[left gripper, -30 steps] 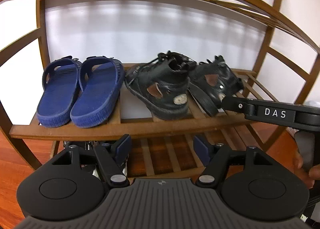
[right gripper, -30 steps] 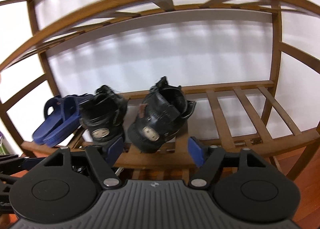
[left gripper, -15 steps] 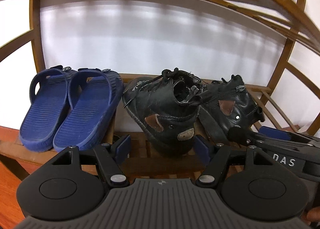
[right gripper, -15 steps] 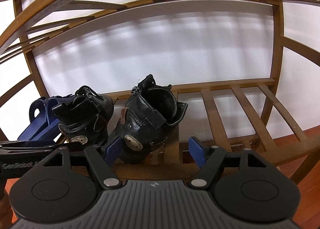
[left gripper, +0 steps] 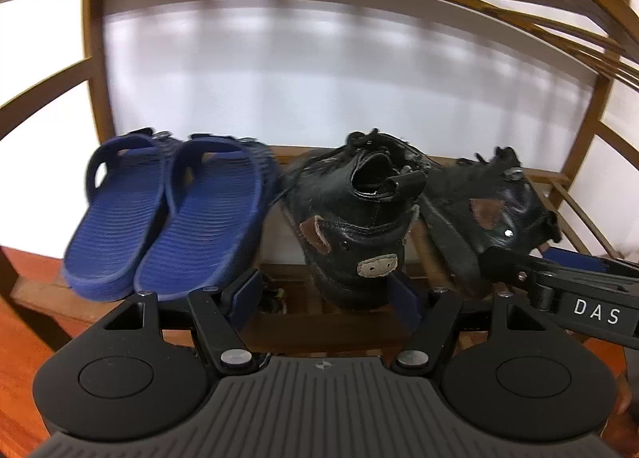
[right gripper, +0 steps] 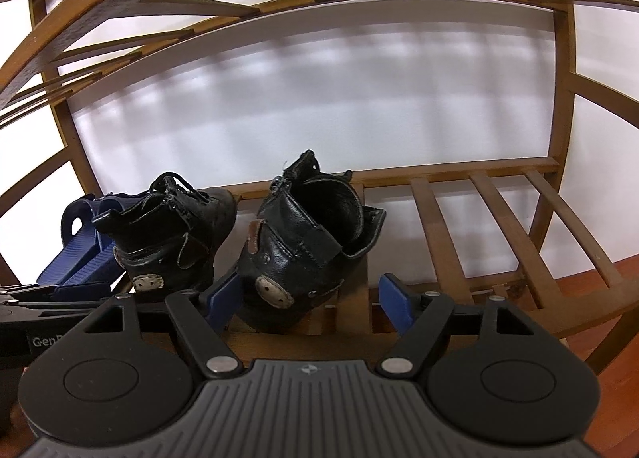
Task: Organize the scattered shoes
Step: 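Push the black boots further onto the shelf with both grippers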
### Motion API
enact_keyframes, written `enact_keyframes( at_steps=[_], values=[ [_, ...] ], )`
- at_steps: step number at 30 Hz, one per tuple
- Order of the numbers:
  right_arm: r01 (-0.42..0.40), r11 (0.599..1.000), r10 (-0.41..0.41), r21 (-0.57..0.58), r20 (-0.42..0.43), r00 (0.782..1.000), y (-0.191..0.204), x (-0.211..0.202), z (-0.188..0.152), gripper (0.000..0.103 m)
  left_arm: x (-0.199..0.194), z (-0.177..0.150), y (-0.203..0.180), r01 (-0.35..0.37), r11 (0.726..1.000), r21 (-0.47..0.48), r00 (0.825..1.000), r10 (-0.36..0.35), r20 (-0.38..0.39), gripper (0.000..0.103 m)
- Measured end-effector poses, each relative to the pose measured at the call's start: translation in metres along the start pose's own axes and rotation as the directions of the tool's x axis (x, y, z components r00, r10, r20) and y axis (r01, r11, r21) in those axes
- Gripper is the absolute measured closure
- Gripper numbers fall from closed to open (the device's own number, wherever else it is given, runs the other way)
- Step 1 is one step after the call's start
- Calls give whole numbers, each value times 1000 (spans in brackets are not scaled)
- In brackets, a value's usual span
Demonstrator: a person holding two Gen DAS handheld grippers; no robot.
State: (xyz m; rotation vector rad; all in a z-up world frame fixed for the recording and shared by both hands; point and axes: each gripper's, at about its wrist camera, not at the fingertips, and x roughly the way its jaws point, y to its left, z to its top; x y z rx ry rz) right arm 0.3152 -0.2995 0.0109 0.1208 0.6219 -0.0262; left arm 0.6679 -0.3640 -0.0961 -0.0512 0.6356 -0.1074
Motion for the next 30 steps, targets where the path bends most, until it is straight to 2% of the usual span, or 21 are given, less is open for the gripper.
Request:
enact_keyframes(
  at_steps=[7, 13, 15, 23, 27, 28, 29, 30],
  values=[
    [-4, 1000, 4, 17, -3, 1000, 2, 9, 1, 20, -10, 1, 12, 52, 998, -28, 998, -53, -16, 32],
    [3, 1000, -3, -1, 1, 1000, 8, 16, 6, 21, -17, -10, 13, 94, 995, -20, 994, -95, -50, 32],
    [9, 1000, -9, -6, 3, 1000, 10, 17, 8, 28, -19, -15, 13, 101, 995, -16, 993, -102, -60, 32],
    [38, 992, -37, -122, 12, 999, 26, 16, 10, 40, -20, -26, 15, 106, 994, -25, 991, -108, -82, 32],
    [21, 991, -21, -136, -3, 1000, 28, 14, 15, 44, -23, -26, 17, 108, 994, -24, 991, -110, -75, 32],
    [10, 992, -11, -128, -6, 1000, 27, 13, 17, 49, -24, -26, 18, 108, 994, -26, 991, -110, -73, 32],
    [4, 993, -4, -114, -5, 1000, 25, 11, 20, 58, -24, -26, 19, 108, 994, -29, 991, -110, -72, 32],
    [-6, 995, 6, -97, -6, 1000, 23, 9, 23, 60, -25, -25, 20, 108, 994, -32, 991, -110, -71, 32]
  ],
)
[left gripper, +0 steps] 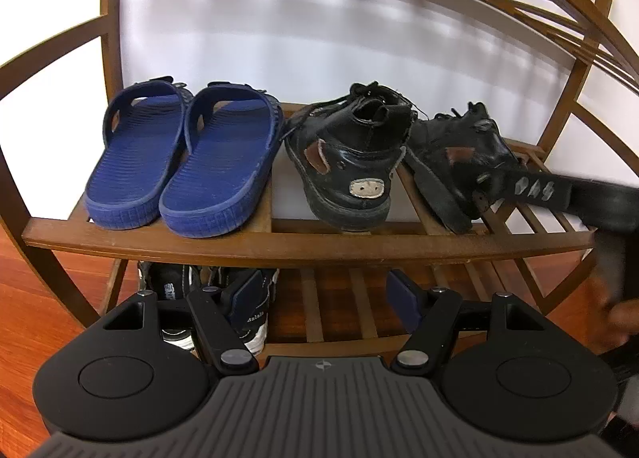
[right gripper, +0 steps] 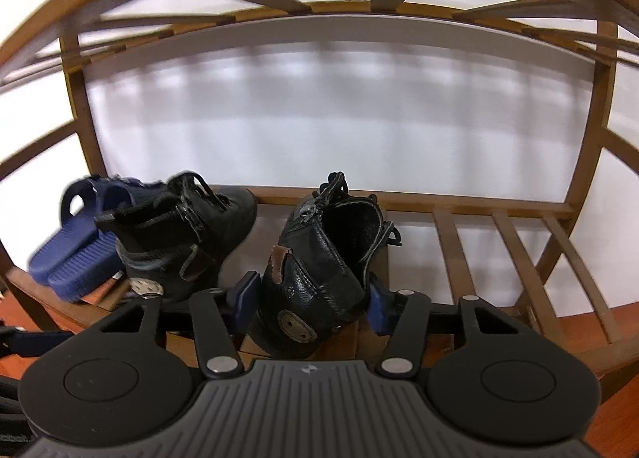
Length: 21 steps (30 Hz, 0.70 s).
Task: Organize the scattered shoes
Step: 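Push the black boots further onto the shelf with both grippers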
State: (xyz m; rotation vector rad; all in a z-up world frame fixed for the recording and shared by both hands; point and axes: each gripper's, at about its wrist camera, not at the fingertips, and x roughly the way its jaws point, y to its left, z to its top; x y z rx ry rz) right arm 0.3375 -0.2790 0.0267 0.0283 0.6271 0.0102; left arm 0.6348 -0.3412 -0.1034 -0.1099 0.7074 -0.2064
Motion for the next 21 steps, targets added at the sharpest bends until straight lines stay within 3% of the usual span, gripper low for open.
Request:
enact_keyframes(
  at_steps=[2, 10, 15, 21],
  values=[
    [-46, 998, 47, 52, -14, 999, -9, -2, 8, 60, 0, 1, 1, 1, 1000, -4, 1000, -1, 1, 32],
    [-58, 997, 58, 42, 3, 998, -1, -4, 11, 65, -2, 1, 4, 6, 1000, -10, 1000, -6, 5, 32],
    [-23, 992, 24, -125, 3, 1000, 21, -8, 3, 66, -2, 3, 6, 8, 1000, -16, 1000, -8, 8, 32],
    [-16, 956, 18, -294, 3, 1000, 47, -14, 0, 66, 0, 4, 7, 14, 1000, -18, 1000, -14, 8, 32]
  ],
)
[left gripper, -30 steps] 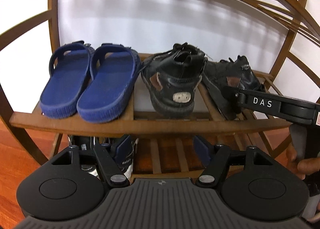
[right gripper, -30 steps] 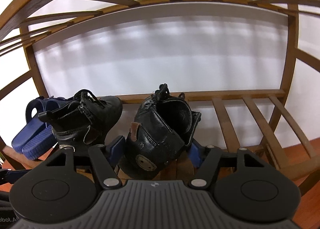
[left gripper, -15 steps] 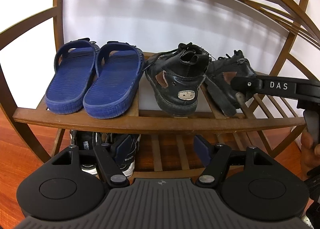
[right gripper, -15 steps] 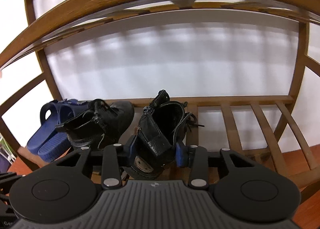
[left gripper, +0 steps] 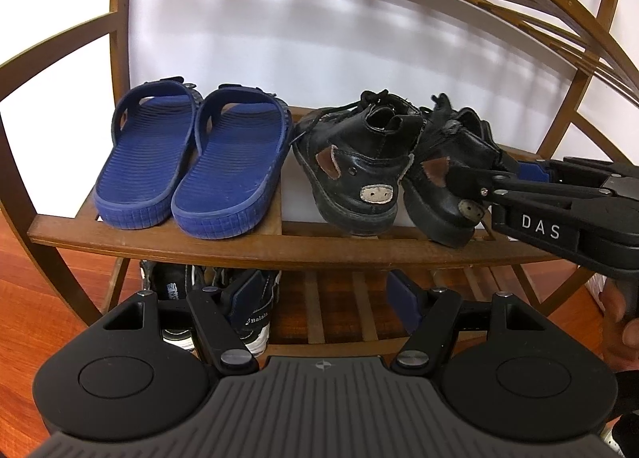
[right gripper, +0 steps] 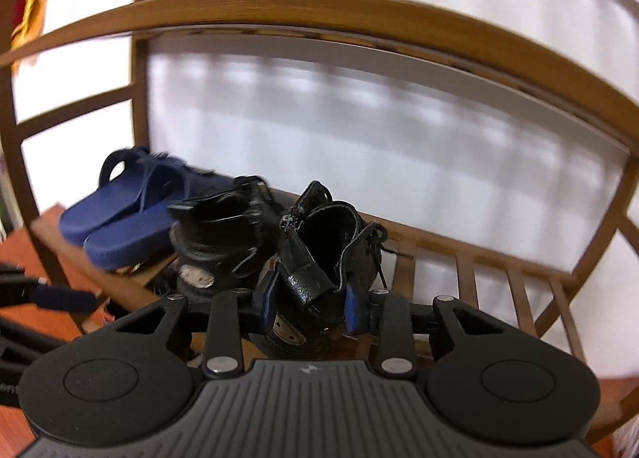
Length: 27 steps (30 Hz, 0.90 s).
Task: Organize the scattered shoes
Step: 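Push the black boots further onto the shelf with both grippers, then withdraw both grippers from the rack toward the pink fur-lined boots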
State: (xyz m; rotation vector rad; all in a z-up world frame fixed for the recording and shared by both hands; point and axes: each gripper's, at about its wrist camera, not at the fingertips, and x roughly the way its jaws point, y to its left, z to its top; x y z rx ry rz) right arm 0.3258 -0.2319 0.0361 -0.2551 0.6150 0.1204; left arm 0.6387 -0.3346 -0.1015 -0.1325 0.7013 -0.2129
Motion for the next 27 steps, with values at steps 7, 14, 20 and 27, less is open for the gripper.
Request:
enact_keyframes(
  at_steps=[7, 14, 20, 27],
  values=[
    [31, 999, -30, -42, 18, 999, 1, 13, 2, 62, 1, 0, 3, -5, 1000, -6, 1000, 5, -3, 32],
    [46, 998, -45, -36, 32, 998, 3, 10, 1, 53, -1, -1, 5, -7, 1000, -16, 1000, 7, -1, 31],
    [28, 999, -29, 18, 27, 999, -3, -2, -4, 53, -9, -3, 4, -9, 1000, -14, 1000, 9, 7, 31],
    [5, 996, -6, 93, 10, 1000, 0, -25, -12, 52, -27, -11, 3, -6, 1000, -14, 1000, 6, 14, 30]
  ],
)
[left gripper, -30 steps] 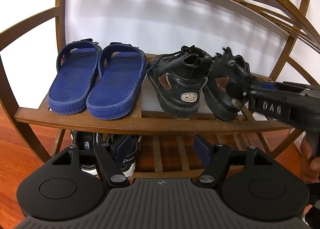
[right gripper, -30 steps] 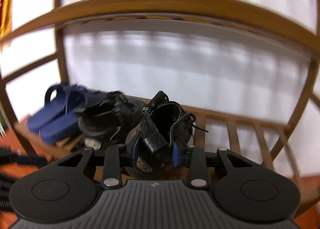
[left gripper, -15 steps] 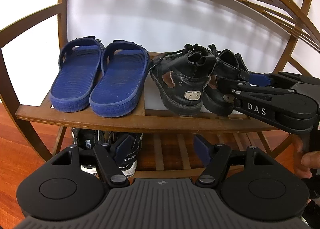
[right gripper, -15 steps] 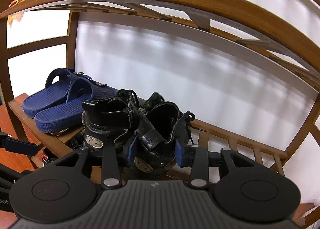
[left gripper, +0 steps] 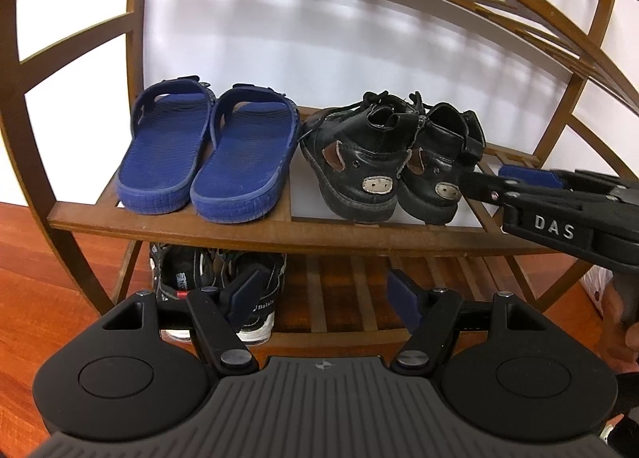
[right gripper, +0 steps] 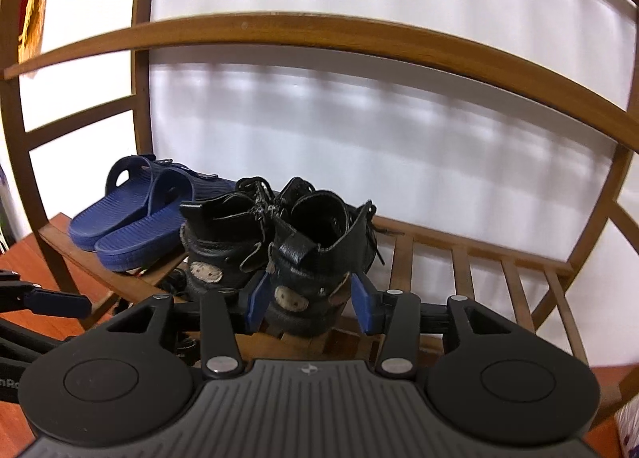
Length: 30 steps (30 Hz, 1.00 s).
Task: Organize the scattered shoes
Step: 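Withdraw both grippers from the rack toward the pink fur-lined boots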
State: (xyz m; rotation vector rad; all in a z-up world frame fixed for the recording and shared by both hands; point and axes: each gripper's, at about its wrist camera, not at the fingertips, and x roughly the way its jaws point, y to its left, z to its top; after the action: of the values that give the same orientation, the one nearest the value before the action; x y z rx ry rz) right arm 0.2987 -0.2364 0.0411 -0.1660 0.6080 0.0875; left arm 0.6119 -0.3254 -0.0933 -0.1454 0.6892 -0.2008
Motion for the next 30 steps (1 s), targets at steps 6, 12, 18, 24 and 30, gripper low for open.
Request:
enact_keyframes(
  at_steps=[6, 12, 18, 24, 30],
  values=[
    [-2, 1000, 2, 19, -11, 1000, 6, -21, -9, 48, -18, -8, -1, -2, 1000, 12, 1000, 2, 6, 28],
    [-8, 1000, 8, 30, -21, 1000, 20, -48, -23, 46, -34, -25, 3, -9, 1000, 19, 1000, 9, -7, 26],
    [-18, 999, 19, 27, -30, 999, 33, -65, -34, 41, -48, -44, 14, -22, 1000, 13, 1000, 22, -22, 24],
    [-34, 999, 36, 30, -53, 998, 50, -77, -47, 36, -62, -64, 30, -31, 1000, 7, 999, 31, -42, 23],
    [-48, 998, 51, 39, -88, 995, 72, -87, -61, 31, -74, -81, 47, -38, 999, 6, 997, 38, -65, 22]
  ],
)
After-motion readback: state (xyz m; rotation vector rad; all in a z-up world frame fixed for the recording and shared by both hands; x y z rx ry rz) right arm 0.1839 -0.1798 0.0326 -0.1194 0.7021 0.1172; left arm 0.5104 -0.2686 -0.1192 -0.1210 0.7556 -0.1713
